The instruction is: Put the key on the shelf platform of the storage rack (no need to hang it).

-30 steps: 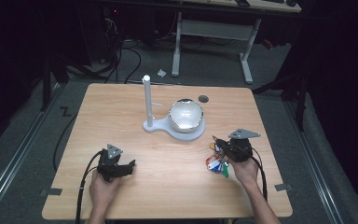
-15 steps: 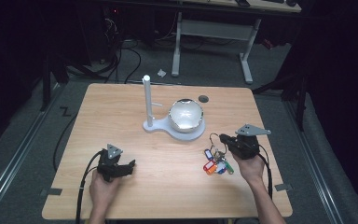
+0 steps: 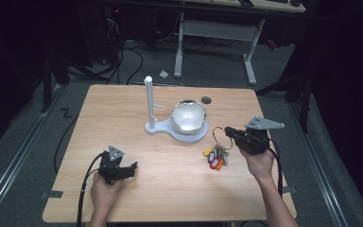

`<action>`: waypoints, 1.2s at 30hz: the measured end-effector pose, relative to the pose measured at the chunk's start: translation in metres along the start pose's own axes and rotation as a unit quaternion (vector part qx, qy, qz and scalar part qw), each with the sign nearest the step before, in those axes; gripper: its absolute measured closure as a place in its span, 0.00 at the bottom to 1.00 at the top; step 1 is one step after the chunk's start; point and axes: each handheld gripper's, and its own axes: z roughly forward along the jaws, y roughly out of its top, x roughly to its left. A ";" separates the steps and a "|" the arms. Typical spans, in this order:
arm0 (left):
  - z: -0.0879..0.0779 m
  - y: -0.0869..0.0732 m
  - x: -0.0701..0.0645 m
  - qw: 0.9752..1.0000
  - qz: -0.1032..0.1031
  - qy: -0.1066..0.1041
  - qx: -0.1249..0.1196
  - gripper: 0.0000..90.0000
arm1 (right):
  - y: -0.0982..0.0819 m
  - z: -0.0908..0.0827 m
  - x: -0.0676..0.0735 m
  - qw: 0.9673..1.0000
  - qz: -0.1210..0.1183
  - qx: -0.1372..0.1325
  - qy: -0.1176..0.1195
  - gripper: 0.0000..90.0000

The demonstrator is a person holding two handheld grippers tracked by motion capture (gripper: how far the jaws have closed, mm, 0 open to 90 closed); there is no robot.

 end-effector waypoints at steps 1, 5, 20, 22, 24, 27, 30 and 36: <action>0.000 0.000 0.000 1.000 0.000 0.000 0.000 0.24 | 0.002 -0.001 0.000 1.000 -0.002 0.000 0.000 0.98; 0.000 0.000 0.000 1.000 0.000 0.000 0.000 0.24 | 0.011 -0.004 -0.001 1.000 -0.008 -0.004 0.003 0.98; 0.000 0.000 0.000 1.000 0.000 0.000 0.000 0.24 | 0.037 -0.010 -0.006 1.000 -0.011 -0.012 0.018 0.98; 0.000 0.000 0.000 1.000 0.000 0.000 0.000 0.24 | 0.040 -0.010 -0.005 1.000 -0.015 -0.010 0.018 0.98; 0.000 0.000 0.000 1.000 0.000 0.000 0.000 0.24 | 0.043 -0.010 -0.005 1.000 -0.017 -0.010 0.019 0.98; 0.000 0.000 0.000 1.000 0.000 0.000 0.000 0.24 | 0.047 -0.010 -0.006 0.999 -0.019 -0.013 0.022 0.98; 0.000 0.000 0.000 1.000 0.000 0.000 0.000 0.24 | 0.053 -0.010 -0.007 0.999 -0.016 -0.019 0.028 0.98; 0.000 0.000 0.000 1.000 0.000 0.000 0.000 0.24 | 0.063 -0.011 -0.010 0.999 -0.016 -0.024 0.029 0.98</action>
